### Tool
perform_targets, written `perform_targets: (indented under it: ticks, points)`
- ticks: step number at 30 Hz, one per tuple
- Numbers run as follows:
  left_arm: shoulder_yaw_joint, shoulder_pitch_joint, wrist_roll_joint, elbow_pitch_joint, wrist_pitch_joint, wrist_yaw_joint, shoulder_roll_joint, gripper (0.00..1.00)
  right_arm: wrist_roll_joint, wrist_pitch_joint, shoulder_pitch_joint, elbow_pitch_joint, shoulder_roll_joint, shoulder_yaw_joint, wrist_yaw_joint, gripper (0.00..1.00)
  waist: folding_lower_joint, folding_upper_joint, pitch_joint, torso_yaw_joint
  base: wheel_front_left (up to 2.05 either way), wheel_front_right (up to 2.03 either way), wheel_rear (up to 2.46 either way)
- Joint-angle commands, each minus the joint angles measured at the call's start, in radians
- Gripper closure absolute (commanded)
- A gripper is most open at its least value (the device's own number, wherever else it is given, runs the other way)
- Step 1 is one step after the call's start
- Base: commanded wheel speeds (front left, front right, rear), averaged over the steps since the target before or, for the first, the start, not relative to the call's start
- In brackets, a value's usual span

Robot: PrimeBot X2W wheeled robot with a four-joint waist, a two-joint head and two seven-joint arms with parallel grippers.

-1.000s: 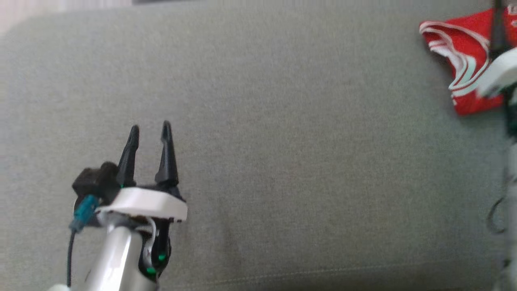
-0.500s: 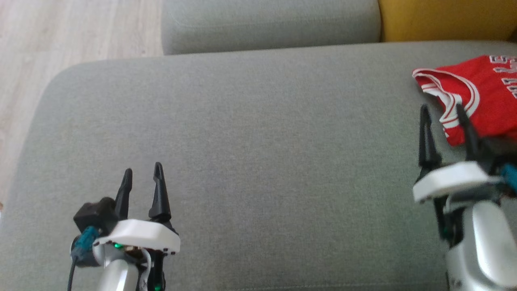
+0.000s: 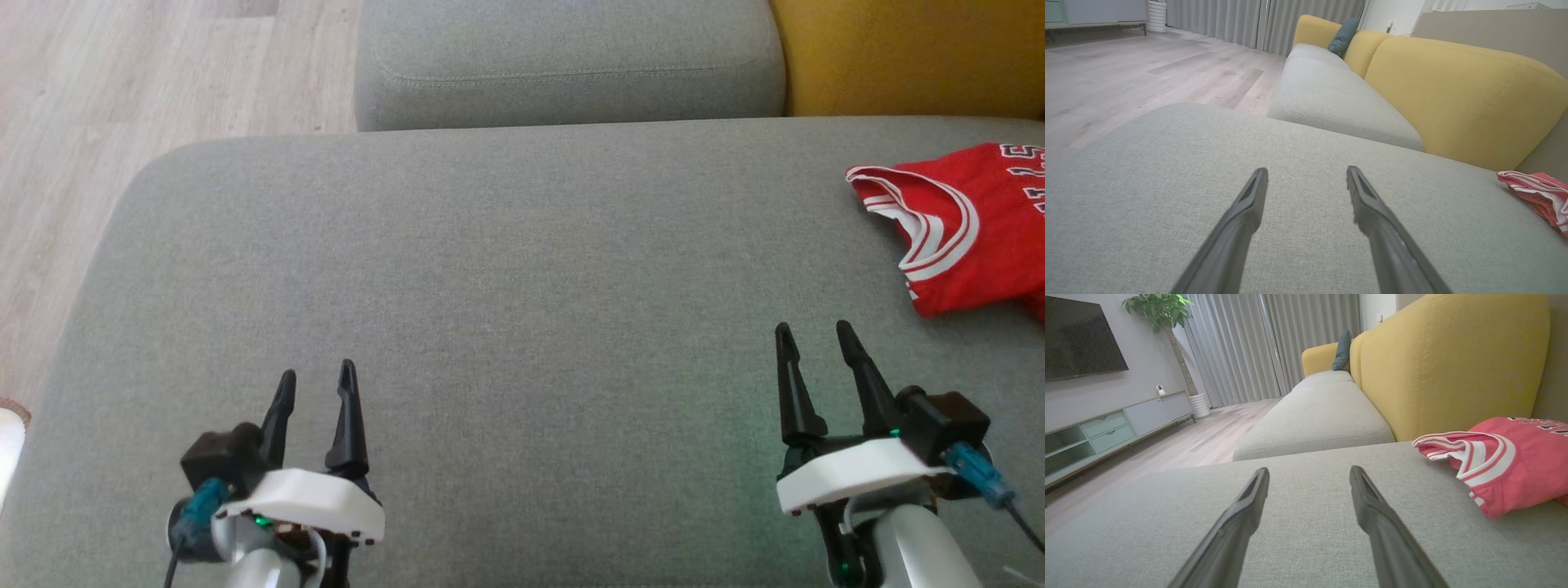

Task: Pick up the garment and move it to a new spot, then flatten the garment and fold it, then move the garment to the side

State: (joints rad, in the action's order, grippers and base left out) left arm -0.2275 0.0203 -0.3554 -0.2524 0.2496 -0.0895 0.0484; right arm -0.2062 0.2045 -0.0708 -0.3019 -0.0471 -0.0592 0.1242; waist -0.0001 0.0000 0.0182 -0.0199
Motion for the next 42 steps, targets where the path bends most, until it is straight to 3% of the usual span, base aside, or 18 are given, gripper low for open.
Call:
perform_targets:
  ticks: [1, 29, 30, 35, 42]
  points:
    - [0.021, 0.026, -0.01, 0.028, 0.012, -0.008, 0.002, 0.0, -0.005, 0.017, -0.035, 0.025, -0.003, -0.028, 0.007, 0.0, 0.0001, 0.0, 0.001, 0.0, 0.0, 0.0, 0.0]
    - [0.004, 0.016, -0.006, 0.017, 0.012, -0.008, 0.002, 0.0, -0.007, 0.052, -0.051, -0.051, -0.003, -0.03, 0.007, 0.0, 0.0001, 0.0, 0.014, -0.004, 0.0, 0.0, 0.0]
    - [-0.021, -0.022, -0.009, -0.013, 0.0, -0.008, 0.0, 1.0, -0.004, 0.039, -0.002, -0.079, 0.0, -0.004, 0.0, 1.0, 0.0001, 0.0, 0.013, -0.004, 0.0, 0.0, 0.0]
    - [-0.019, -0.052, -0.016, -0.077, -0.005, -0.005, 0.0, 1.0, -0.012, 0.03, 0.032, -0.147, 0.001, -0.003, 0.0, 1.0, 0.0001, 0.0, 0.013, -0.004, 0.0, 0.0, 0.0]
    - [-0.002, -0.045, -0.088, -0.072, -0.023, 0.007, 0.002, 1.0, -0.09, 0.01, 0.028, -0.136, 0.001, 0.008, 0.0, 1.0, 0.0001, 0.0, 0.011, -0.003, 0.0, 0.0, 0.0]
